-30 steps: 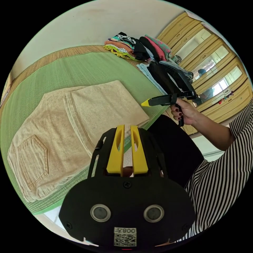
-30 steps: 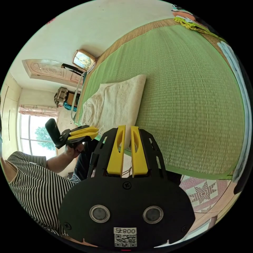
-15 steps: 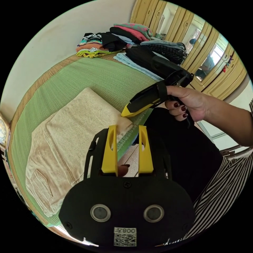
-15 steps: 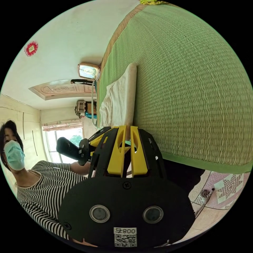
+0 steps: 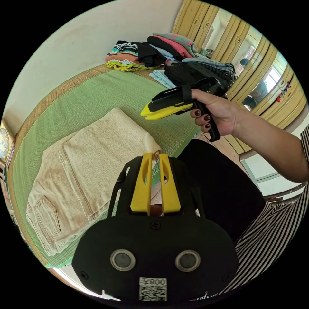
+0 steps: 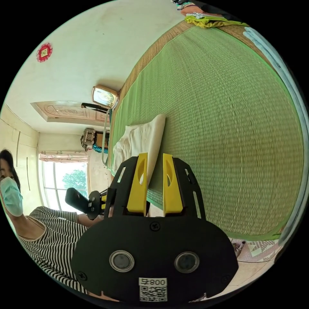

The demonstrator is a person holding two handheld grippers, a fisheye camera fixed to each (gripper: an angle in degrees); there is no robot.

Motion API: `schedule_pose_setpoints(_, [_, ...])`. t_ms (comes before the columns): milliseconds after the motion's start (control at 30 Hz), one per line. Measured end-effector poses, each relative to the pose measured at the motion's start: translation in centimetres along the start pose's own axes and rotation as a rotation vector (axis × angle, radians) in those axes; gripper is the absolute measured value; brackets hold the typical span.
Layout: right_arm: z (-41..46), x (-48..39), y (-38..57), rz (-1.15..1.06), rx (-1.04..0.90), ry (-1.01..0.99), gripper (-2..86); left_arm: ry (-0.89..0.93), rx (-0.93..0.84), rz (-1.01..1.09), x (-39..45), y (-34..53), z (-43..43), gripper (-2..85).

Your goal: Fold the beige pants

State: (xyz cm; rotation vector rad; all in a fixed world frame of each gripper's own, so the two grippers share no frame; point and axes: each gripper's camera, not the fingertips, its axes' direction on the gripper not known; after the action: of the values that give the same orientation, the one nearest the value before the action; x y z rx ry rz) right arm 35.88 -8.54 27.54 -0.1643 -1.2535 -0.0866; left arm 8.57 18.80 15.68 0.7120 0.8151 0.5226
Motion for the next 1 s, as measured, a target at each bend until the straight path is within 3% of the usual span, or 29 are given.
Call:
schedule_pose_setpoints(567, [7.0,2.8,-6.8,0.049,-0.071,0.009,5.8,0.067,0.076,-0.023,0.9,-2.3,-10.7,2.6])
schedule_pose_setpoints(1000, [8.6,-3.9,-5.6,-0.125,0.029,-0.095,4.3,0.101,0.278,-0.145,-3.6,0.9,-30.3,2.5])
